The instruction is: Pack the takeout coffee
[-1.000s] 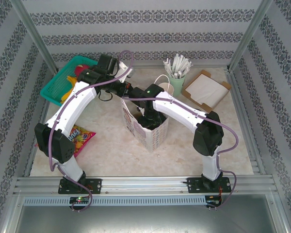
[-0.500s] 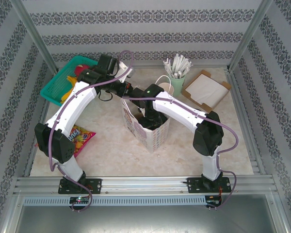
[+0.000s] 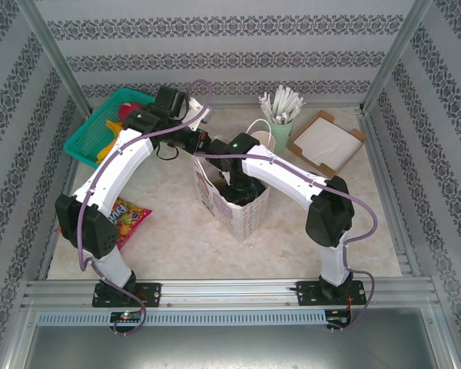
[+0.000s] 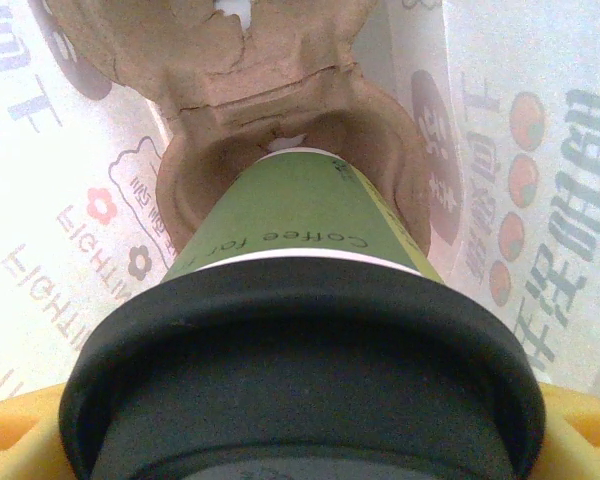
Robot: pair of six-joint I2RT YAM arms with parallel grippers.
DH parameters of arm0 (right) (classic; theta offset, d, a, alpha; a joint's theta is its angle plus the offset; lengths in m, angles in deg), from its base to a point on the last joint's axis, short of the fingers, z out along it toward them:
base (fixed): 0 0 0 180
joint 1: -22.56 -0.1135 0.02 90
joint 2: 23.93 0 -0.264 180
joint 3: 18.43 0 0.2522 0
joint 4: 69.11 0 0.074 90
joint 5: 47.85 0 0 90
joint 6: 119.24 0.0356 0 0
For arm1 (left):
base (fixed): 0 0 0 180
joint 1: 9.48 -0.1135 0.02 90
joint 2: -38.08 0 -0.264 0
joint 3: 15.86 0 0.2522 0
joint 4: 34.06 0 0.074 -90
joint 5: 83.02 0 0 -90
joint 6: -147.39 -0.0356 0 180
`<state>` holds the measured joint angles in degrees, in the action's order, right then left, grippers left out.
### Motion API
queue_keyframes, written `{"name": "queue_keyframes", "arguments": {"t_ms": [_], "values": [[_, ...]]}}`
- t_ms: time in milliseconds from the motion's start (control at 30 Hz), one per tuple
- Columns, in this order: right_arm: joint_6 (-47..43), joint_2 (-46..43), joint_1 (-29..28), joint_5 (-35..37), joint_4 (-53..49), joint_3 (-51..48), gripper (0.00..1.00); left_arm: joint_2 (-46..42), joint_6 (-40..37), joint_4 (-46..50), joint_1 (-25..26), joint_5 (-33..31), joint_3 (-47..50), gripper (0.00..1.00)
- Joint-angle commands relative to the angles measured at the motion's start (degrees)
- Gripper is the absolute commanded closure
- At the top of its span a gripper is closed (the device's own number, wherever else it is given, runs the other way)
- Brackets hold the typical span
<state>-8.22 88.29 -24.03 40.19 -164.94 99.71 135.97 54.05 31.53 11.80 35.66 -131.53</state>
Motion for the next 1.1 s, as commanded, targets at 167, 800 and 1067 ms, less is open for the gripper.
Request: {"name": "queue_keyframes", "arguments": {"t_ms": [167, 800, 1067], "values": [[0.6, 0.5, 0.5, 2.0, -1.9, 0.5, 0.32, 1.0, 0.6, 0.2, 0.3, 1.0, -1.3, 1.0], [0.2, 0.2, 0.4, 1.7, 0.7, -0.5, 0.32, 1.1, 0.7, 0.1, 0.3, 1.1, -1.3, 1.0], [0.4, 0.3, 0.4, 1.9, 1.9, -0.6, 0.33, 1.2, 0.8, 0.3, 0.3, 1.2, -1.5, 1.0]]}}
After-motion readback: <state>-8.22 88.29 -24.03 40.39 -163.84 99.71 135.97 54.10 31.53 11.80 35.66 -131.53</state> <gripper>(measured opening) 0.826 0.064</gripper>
